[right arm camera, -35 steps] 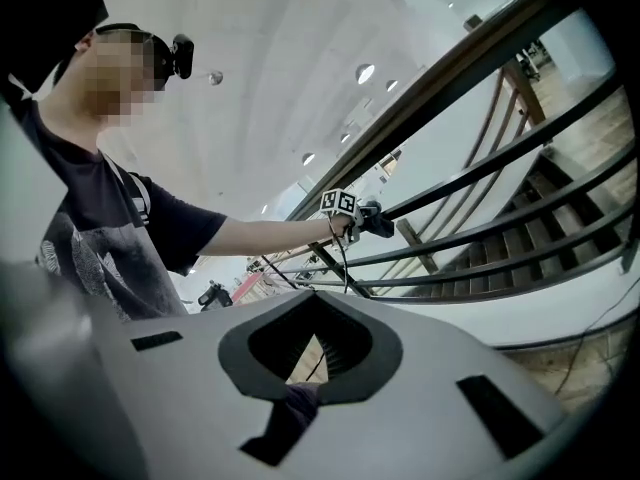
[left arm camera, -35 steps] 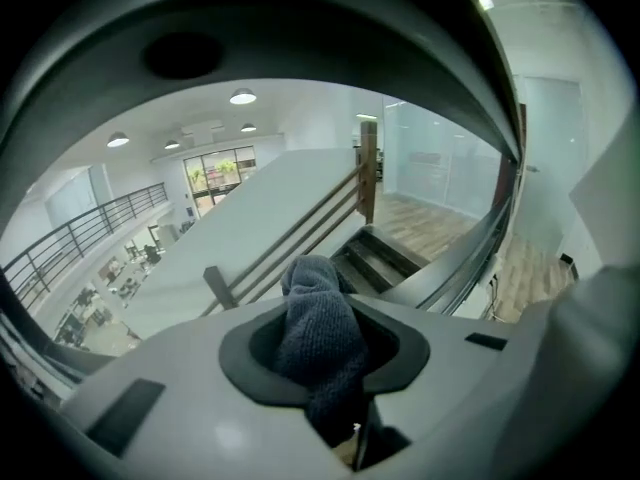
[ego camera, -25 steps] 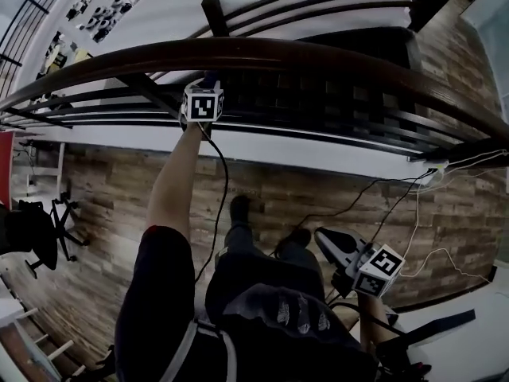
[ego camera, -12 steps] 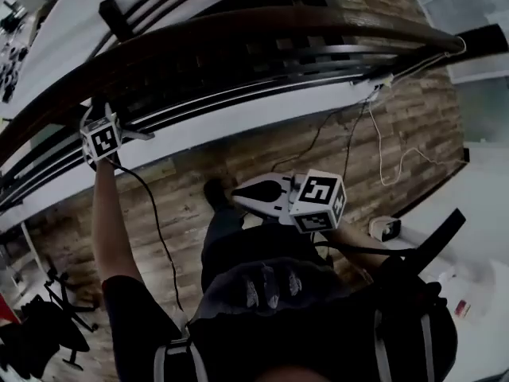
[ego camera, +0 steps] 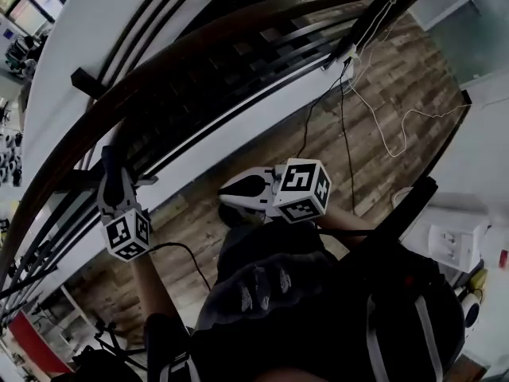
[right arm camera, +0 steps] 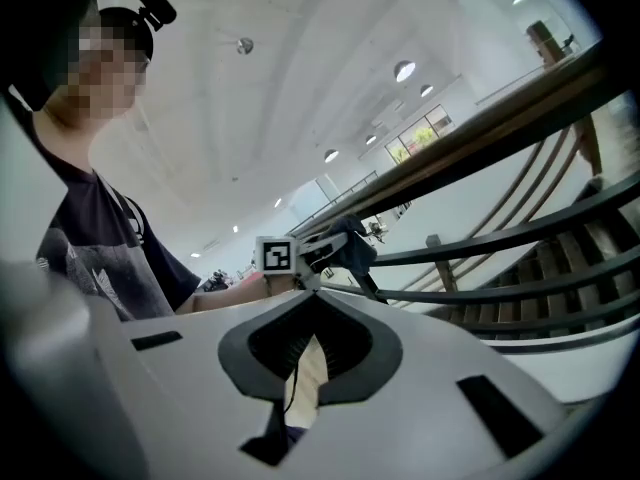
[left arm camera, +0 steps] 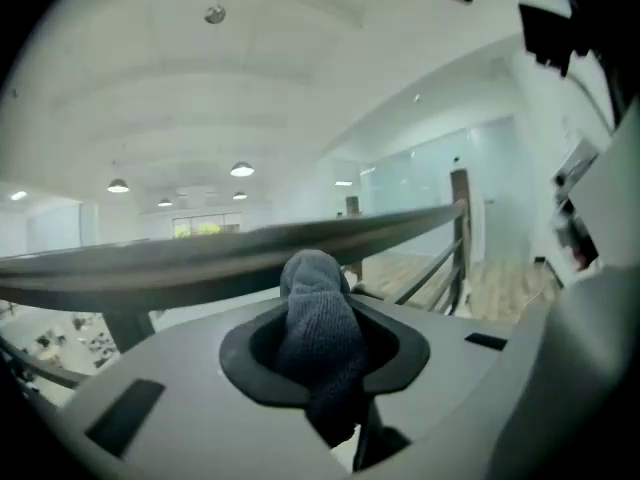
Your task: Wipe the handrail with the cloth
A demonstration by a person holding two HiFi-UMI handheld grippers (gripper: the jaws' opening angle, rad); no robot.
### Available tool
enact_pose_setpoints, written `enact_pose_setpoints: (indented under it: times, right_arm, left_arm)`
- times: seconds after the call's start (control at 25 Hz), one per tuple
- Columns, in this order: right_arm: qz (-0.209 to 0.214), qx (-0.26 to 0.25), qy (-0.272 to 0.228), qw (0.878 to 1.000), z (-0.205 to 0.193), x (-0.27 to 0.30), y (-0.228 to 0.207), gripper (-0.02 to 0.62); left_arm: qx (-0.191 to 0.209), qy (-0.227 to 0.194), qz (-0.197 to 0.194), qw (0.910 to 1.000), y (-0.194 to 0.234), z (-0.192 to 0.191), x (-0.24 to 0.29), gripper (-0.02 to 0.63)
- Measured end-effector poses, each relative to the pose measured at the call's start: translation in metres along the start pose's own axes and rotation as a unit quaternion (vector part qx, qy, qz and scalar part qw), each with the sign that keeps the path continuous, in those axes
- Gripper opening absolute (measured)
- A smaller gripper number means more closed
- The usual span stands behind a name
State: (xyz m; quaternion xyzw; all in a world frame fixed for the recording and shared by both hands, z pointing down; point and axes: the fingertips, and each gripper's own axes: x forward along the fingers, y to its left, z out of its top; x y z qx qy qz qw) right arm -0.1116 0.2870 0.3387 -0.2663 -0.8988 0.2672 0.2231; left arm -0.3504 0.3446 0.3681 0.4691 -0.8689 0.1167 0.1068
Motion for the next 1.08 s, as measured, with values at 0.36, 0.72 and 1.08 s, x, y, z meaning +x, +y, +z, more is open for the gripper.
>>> enact_pose_setpoints:
  times: [0.36,0.72,1.08]
  right_arm:
    - [0.089,-0.066,-0.060,0.992,0.007,-0.104,0.030,0.003]
    - [0.146,-0.074,-0.066,0.984,-0.028,-0.160,0.062,0.003]
    - [0.162,-0.043,-0.080,0.983,-0.034,-0.145,0.106,0.003]
  left_arm:
    - [-0.026,-0.085,-0.162,0.9828,-0.236,0.102,-0.104,0.097]
    - [0.034,-0.080,-0.177,0.9804,-0.327,0.120,-0.175,0.097]
    - [-0.044,-0.153,-0.211,0.9645,-0.327,0.144,-0.208,0.098]
